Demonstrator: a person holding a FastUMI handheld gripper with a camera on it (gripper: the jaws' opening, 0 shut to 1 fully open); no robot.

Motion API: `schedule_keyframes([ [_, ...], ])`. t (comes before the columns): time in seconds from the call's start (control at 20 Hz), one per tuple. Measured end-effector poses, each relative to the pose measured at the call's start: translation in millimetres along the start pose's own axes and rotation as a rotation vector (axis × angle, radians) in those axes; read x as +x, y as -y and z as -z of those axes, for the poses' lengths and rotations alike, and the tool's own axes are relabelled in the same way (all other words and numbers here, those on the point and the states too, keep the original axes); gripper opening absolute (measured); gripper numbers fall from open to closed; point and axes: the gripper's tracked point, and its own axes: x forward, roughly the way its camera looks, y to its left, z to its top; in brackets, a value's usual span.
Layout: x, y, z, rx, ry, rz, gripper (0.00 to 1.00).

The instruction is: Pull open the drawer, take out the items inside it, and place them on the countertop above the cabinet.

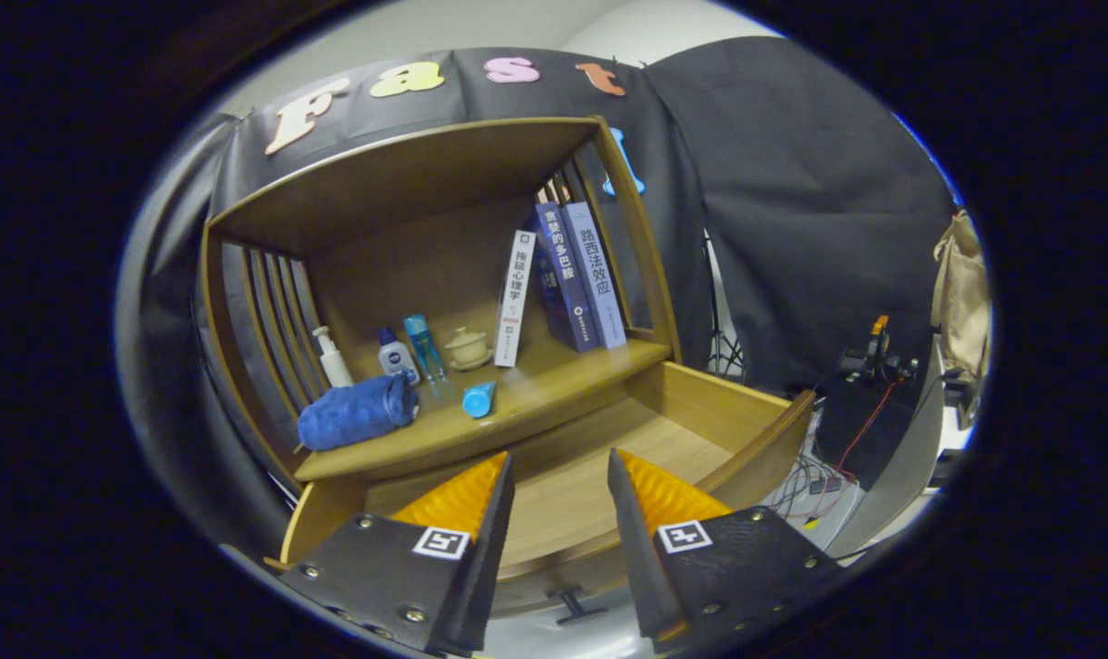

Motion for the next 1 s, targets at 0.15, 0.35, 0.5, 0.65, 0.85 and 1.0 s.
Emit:
schedule_keyframes([
  [0.15,-8.9,-1.6,8.4,-0.028,0.001,-0.014,0.6],
  [0.35,-25.0,5.5,30.4,-0.071,-0.004,-0.013,0.6],
  [0.5,-31.9,12.8,52.6,-0.086,-0.04,-0.01,0.61],
  [0.65,-32.6,10.4,58.0,-0.061,-0.025,-0.039,0.6],
  [0.85,-40.6,9.3,60.3,-0.127,-0.036,-0.08,0.6],
  [1.0,-54.7,19.6,67.5,-0.144,-0.042,-0.087,0.6],
])
